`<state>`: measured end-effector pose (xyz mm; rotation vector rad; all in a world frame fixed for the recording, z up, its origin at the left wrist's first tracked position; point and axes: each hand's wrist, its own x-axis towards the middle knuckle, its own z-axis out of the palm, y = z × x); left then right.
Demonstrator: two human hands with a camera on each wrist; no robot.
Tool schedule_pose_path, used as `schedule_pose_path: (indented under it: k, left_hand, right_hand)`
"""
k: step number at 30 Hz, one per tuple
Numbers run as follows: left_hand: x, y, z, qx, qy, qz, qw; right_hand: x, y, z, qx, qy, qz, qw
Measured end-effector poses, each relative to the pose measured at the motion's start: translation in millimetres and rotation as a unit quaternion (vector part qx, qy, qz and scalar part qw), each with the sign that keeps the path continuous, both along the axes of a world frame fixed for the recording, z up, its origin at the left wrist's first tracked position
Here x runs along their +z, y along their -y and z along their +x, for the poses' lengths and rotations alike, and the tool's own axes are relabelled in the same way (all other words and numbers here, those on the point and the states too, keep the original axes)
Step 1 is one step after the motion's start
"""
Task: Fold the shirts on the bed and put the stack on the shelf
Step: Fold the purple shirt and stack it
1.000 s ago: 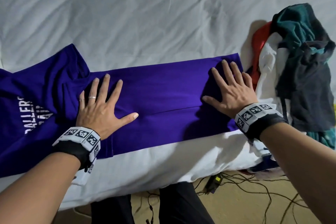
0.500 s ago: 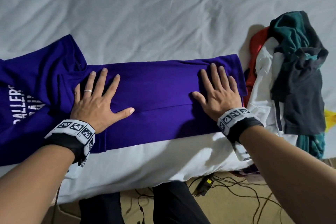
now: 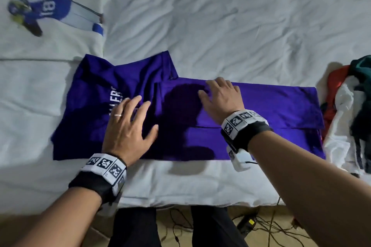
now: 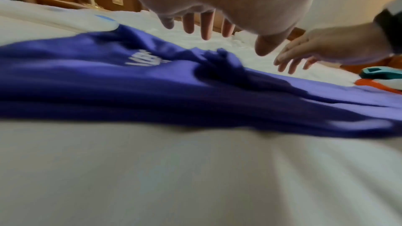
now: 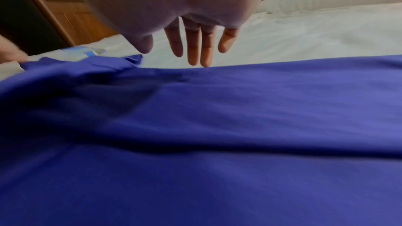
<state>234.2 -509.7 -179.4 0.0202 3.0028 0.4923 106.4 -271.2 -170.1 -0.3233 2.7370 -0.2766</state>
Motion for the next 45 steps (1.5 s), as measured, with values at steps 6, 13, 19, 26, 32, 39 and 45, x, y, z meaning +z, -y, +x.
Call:
schedule_pose_path:
  k: [6, 13, 19, 26, 32, 39, 45]
  left_hand:
    - [-8.8, 124.2, 42.5, -0.016, 0.110, -0.071, 0.991]
    - [-22.6, 168.4, 51.6, -0.074, 0.146, -0.077, 0.983]
    - [-3.8, 173.3, 35.3, 0.048, 0.019, 0.042, 0.998]
    - [6.3, 168.1, 70.8, 0.161, 0.142, 0.230, 0.949]
    - [-1.2, 145.0, 84.2, 0.149, 0.190, 0.157, 0.958]
    - [16.0, 134.4, 72.3, 0.168, 0.147, 0.217, 0.950]
    - [42.1, 132.5, 73.0, 0.196, 0.143, 0.403, 0.882]
  right_hand:
    - [-8.7, 120.5, -36.5, -0.082, 0.030, 0.045, 0.995]
    - [-5.1, 168.8, -50.5, -0.083, 0.039, 0.050, 0.995]
    - [40.1, 189.1, 23.2, 0.050, -0.107, -0.215, 0.969]
    - [12.0, 176.9, 168.3, 0.328, -0.009, -0.129, 0.936]
    - [3.2, 150.0, 191.1, -0.047, -0.020, -0.223, 0.973]
    - [1.6, 148.0, 155.7, -0.284, 0.180, -0.084, 0.938]
    - [-4.9, 149.2, 141.2, -0.331, 0.252, -0.178, 0.892]
